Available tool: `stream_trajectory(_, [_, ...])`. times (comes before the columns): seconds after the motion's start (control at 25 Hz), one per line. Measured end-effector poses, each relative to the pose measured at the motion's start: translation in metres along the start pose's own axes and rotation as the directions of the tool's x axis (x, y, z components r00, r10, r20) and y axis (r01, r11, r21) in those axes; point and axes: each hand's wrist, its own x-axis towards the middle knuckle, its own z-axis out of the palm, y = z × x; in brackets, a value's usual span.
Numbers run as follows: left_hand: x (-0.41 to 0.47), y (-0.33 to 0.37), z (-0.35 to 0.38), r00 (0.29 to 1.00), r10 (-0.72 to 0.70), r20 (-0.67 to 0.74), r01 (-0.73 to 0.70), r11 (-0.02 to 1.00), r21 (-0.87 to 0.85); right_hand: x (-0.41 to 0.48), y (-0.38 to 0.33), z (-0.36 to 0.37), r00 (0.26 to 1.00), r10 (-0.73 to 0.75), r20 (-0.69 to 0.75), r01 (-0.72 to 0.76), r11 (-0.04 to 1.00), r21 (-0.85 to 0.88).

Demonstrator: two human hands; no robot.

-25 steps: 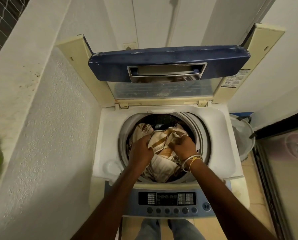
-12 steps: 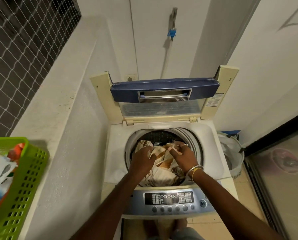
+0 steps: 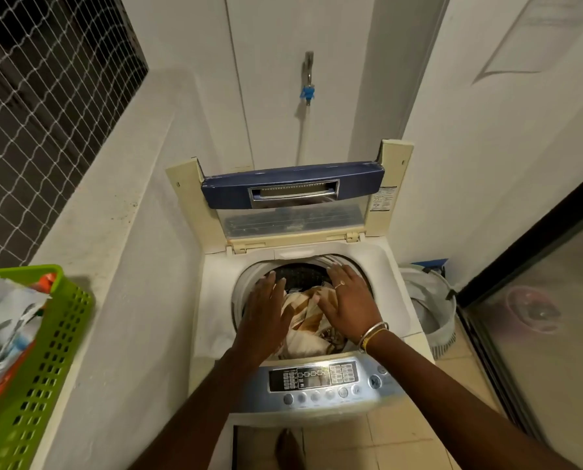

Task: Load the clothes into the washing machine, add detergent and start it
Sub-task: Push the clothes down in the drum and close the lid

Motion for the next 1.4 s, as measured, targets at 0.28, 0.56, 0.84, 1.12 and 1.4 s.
stream_trajectory(0.28, [-0.023,0.037,0.004,1.0,-0.028,0.0,0.027,0.976,0.215,-0.037,0.022,-0.015,0.983,-0.041,0.179,0.065,0.989,-0.129])
stream_trajectory(0.56, [-0.054,0.052,0.004,0.998,-0.06,0.0,0.059,0.994,0.088,-0.062,0.024,-0.021,0.98,-0.056,0.191,0.08,0.99,-0.12])
stream_trajectory(0.84, [-0.034,0.039,0.006,1.0,-0.012,-0.018,0.013,0.999,0.041,-0.05,0.013,-0.015,0.985,-0.024,0.169,0.043,0.993,-0.11])
stream_trajectory(1.12, [0.009,0.089,0.018,0.988,0.152,-0.02,-0.152,0.988,-0.006,-0.054,0.036,-0.034,0.987,0.129,0.091,-0.125,0.991,-0.051])
stream_trajectory(1.4, [0.054,0.162,0.064,0.955,0.283,0.093,-0.285,0.959,0.0,-0.062,0.108,-0.058,0.967,0.25,0.055,-0.248,0.968,-0.042])
